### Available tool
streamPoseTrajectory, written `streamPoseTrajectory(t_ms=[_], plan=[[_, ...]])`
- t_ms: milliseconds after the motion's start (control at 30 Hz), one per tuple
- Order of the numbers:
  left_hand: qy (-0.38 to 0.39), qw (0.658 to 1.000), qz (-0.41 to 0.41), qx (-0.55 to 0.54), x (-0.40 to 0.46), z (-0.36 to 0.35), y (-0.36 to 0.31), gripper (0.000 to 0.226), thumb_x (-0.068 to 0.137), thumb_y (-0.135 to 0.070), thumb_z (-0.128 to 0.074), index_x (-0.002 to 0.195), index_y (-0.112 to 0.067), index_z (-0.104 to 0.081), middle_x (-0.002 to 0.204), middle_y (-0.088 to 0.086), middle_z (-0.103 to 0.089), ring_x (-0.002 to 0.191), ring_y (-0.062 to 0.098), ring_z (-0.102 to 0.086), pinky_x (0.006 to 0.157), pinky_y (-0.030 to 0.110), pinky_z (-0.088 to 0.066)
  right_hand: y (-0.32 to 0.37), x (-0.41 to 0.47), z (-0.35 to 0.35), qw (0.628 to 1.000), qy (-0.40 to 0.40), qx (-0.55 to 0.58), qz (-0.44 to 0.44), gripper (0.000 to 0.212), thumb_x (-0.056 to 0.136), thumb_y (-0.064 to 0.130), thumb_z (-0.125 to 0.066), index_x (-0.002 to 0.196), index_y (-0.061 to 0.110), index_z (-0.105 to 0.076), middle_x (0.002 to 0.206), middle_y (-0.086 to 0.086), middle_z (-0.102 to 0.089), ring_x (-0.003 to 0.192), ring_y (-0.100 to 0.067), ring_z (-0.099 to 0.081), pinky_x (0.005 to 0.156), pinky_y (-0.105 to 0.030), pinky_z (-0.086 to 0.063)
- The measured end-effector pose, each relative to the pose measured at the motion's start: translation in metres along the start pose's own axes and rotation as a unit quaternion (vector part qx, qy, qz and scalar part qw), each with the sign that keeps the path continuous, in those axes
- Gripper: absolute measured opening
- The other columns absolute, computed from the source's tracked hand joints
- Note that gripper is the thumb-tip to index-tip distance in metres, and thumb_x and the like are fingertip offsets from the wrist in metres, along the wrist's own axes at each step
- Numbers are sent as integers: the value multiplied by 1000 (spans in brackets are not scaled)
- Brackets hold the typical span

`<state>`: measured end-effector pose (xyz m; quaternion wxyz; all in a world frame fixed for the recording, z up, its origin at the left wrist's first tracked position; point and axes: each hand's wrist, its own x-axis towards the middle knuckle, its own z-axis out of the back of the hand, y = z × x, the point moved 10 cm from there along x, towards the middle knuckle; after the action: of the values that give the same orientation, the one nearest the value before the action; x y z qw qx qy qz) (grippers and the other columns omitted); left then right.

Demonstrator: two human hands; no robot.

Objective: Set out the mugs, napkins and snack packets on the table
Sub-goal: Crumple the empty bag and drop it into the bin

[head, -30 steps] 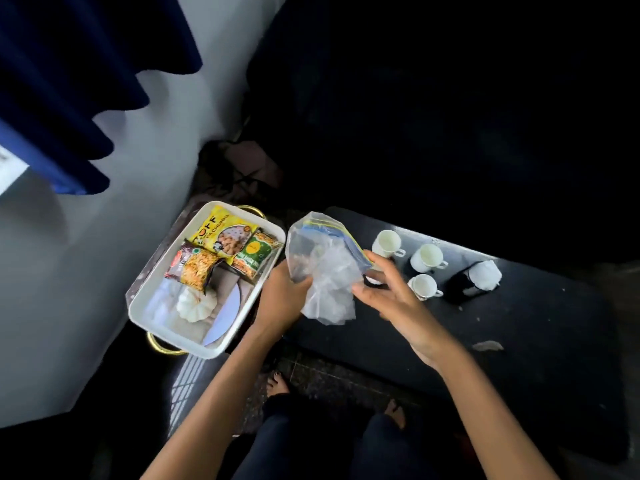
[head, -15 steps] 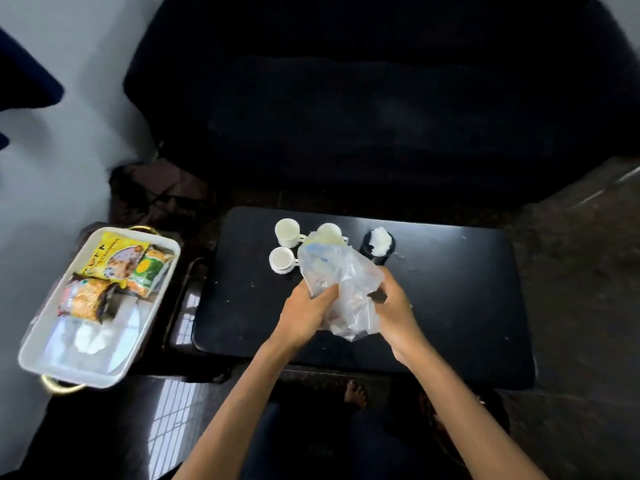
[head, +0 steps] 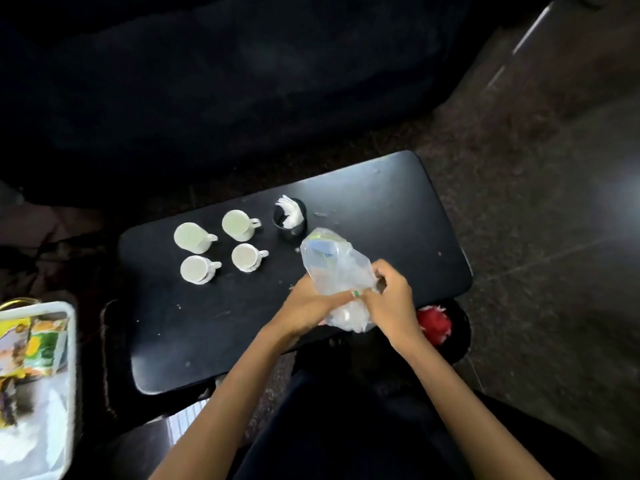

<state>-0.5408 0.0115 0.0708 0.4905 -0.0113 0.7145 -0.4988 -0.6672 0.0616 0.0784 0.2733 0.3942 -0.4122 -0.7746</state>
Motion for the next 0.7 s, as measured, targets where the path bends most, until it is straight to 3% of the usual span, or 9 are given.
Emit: streamPoseTrajectory(t_ms=[100,233,367,500,700], plan=[[-46,998,26,32,26,0,15,35,78,-18,-76,111,-14,-66,106,4,-73,100,19,-69,93,44,-53,-27,2,9,992,43,97,-67,23,78,-9,-56,82,13,-62,84,3,-63,75,-8,-58,65,-19,-49],[-59,989,32,131,52,-23,26,45,70,-25,-80,110,-12,-64,108,5,-70,101,22,-66,92,45,-52,-80,-9,19,950,84,237,-186,21,87,7,-52,98,20,-65,104,6,-66,85,-8,-65,67,-27,-56],[-45,961,52,268,72,-68,44,52,71,-39,-78,115,-18,-60,109,1,-67,104,24,-63,89,39,-51,-141,-20,44,927,49,275,-252,3,85,26,-62,87,27,-65,103,-1,-66,90,-15,-66,65,-31,-56],[8,930,96,353,97,-133,78,57,71,-46,-72,122,-29,-53,109,-3,-65,106,25,-62,78,30,-45,-214,-28,80,893,18,307,-327,8,83,20,-66,76,23,-65,95,-2,-65,78,-15,-67,58,-30,-53],[77,927,206,303,134,-235,153,79,75,-57,-63,140,-22,-35,130,3,-57,116,28,-56,100,42,-45,-336,-39,141,842,-110,299,-436,11,84,6,-63,78,15,-62,99,-9,-63,95,-23,-60,68,-34,-52]])
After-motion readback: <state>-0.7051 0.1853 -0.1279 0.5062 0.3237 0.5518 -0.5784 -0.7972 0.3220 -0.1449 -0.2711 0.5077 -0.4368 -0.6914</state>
